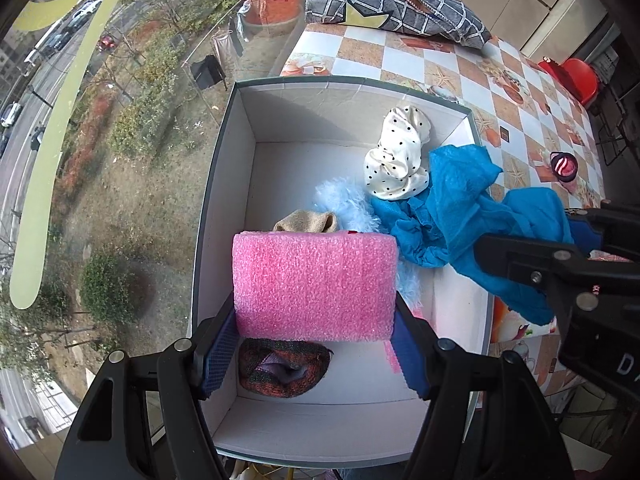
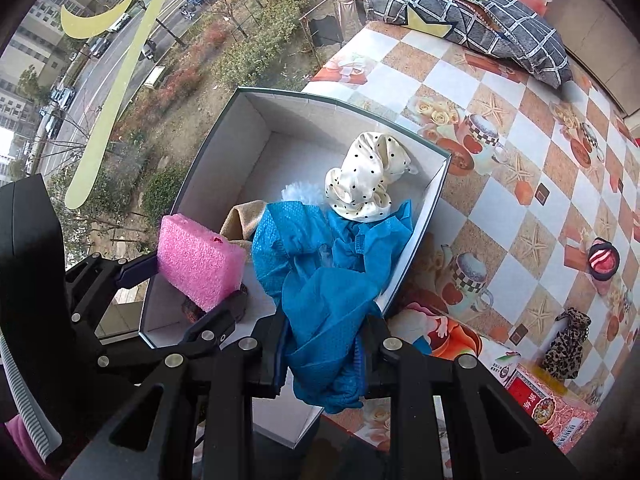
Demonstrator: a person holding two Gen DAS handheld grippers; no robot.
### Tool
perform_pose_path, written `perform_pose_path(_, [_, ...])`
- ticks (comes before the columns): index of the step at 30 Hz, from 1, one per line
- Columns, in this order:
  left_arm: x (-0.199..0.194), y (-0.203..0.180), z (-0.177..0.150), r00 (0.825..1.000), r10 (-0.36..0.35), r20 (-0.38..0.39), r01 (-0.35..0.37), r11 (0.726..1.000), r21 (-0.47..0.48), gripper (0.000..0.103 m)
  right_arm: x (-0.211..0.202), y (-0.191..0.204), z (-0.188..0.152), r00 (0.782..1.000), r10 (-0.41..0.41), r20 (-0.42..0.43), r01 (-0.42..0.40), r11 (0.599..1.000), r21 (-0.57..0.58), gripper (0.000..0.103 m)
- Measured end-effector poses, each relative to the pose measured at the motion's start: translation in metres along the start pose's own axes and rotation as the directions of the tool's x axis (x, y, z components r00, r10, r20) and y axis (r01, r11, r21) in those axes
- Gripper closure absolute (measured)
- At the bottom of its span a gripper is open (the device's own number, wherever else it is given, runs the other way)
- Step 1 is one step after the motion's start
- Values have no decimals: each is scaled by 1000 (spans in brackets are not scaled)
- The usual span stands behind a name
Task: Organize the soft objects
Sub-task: 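Move both tools over the white box, holding the sponge and cloth above it, then lower the sponge and blue cloth into the box and open both tools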
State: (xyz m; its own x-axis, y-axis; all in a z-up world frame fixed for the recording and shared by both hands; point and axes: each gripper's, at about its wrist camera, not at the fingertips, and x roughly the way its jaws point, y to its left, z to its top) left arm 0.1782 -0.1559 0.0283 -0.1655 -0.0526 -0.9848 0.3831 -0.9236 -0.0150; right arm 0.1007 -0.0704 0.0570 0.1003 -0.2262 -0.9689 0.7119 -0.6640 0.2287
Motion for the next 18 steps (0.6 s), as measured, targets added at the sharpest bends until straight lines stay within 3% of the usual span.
perform_pose_path(18, [9,-2,3,1000,0,-27,0,1000,1,30,5,-3,4,1000,-4,-11,4,1000,15,78])
